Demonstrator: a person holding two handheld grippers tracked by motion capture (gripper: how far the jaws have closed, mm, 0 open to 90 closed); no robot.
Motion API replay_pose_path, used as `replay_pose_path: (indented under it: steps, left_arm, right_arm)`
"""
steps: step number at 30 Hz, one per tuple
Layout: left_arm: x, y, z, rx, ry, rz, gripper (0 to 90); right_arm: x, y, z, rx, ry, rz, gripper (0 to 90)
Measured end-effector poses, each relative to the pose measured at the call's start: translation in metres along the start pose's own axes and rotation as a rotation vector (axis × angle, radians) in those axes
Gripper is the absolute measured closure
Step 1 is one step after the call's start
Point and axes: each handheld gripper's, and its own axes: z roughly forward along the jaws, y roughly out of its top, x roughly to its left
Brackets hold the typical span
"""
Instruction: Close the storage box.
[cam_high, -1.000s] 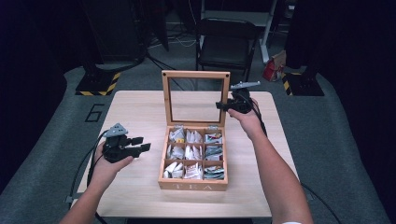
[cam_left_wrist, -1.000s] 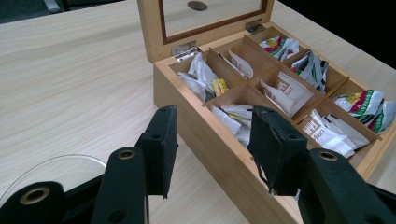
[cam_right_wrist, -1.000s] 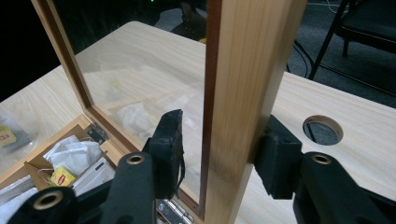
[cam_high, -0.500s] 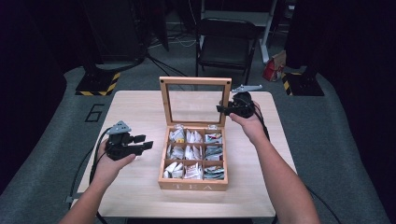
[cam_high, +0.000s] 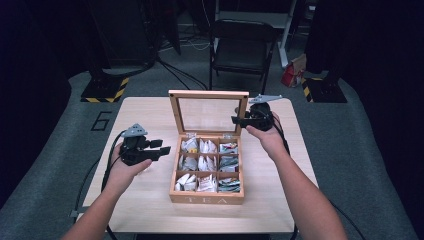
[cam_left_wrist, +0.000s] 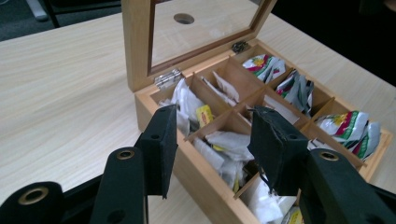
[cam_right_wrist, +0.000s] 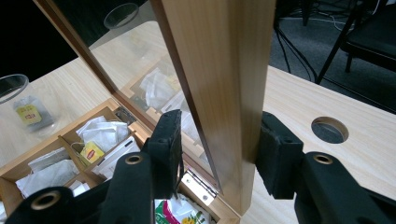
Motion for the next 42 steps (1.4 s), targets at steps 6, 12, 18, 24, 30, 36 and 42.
replay_pose_path:
  steps: [6, 12, 18, 24, 30, 36, 42]
  left_arm:
    - [0.006, 0.013, 0.004, -0.004, 0.0, -0.009, 51.3]
    - [0.012, 0.028, 0.007, -0.007, -0.01, -0.003, 52.3]
    - [0.017, 0.041, 0.014, -0.014, 0.007, -0.008, 52.9]
    - [0.019, 0.054, 0.016, -0.022, 0.02, 0.0, 53.2]
    - [0.018, 0.071, 0.015, -0.057, 0.015, -0.001, 53.7]
    - [0.011, 0.082, 0.013, -0.051, 0.029, 0.04, 58.5]
    - [0.007, 0.085, 0.009, -0.059, 0.037, 0.057, 58.7]
  right_arm:
    - [0.006, -0.005, -0.004, -0.012, -0.009, -0.03, 54.4]
    - [0.01, -0.009, -0.008, -0.014, 0.0, -0.053, 54.3]
    - [0.014, -0.013, -0.011, -0.022, -0.006, -0.066, 54.2]
    - [0.016, -0.015, -0.012, -0.034, -0.008, -0.068, 54.2]
    - [0.016, -0.019, -0.014, -0.048, -0.005, -0.079, 54.2]
    - [0.017, -0.02, -0.015, -0.049, 0.0, -0.081, 54.2]
    - [0.017, -0.022, -0.015, -0.057, -0.001, -0.075, 54.2]
